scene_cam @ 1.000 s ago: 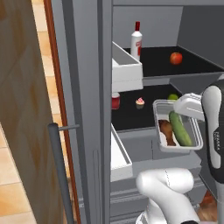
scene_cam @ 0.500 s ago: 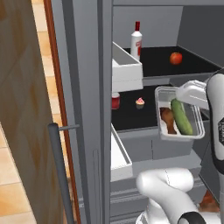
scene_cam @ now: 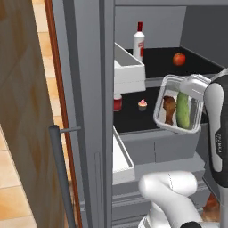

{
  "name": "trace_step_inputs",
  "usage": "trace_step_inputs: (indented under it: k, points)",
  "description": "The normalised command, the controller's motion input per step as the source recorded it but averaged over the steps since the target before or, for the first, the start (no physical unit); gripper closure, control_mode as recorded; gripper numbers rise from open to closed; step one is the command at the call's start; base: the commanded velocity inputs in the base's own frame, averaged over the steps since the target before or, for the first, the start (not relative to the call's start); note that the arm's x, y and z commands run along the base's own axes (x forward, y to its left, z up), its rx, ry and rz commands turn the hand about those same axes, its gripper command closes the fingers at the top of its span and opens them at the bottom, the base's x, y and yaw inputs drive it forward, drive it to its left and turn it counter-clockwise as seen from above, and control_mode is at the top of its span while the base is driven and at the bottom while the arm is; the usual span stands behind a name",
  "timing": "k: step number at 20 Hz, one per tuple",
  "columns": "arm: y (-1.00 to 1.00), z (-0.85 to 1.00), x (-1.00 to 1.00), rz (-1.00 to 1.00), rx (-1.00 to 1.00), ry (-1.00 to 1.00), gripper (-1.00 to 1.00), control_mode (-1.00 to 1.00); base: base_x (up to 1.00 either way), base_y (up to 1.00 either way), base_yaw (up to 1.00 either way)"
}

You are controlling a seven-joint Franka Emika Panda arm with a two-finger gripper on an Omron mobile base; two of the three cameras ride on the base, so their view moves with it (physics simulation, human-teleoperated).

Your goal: Place the tupperware on the top shelf of the fridge. Make space for the tupperware among the existing items by rearranging them on the shelves if needed. Close the fridge door when finished.

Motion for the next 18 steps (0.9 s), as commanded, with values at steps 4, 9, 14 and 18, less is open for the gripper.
trace_step_inputs:
  k: [4,9,14,18]
  points:
    - [0.06,0.51,0.05,-0.05,0.14,-0.13,1.00,-1.00,0.00,0.00,0.00]
    - [0.01,0.50,0.08,0.02,0.13,-0.06,1.00,-1.00,0.00,0.00,0.00]
    - [0.17,0.18,0.23,-0.01,0.08,-0.03,1.00,-1.00,0.00,0.00,0.00]
    - [0.41,0.00,0.00,-0.25,0.08,0.00,1.00,-1.00,0.00,0.00,0.00]
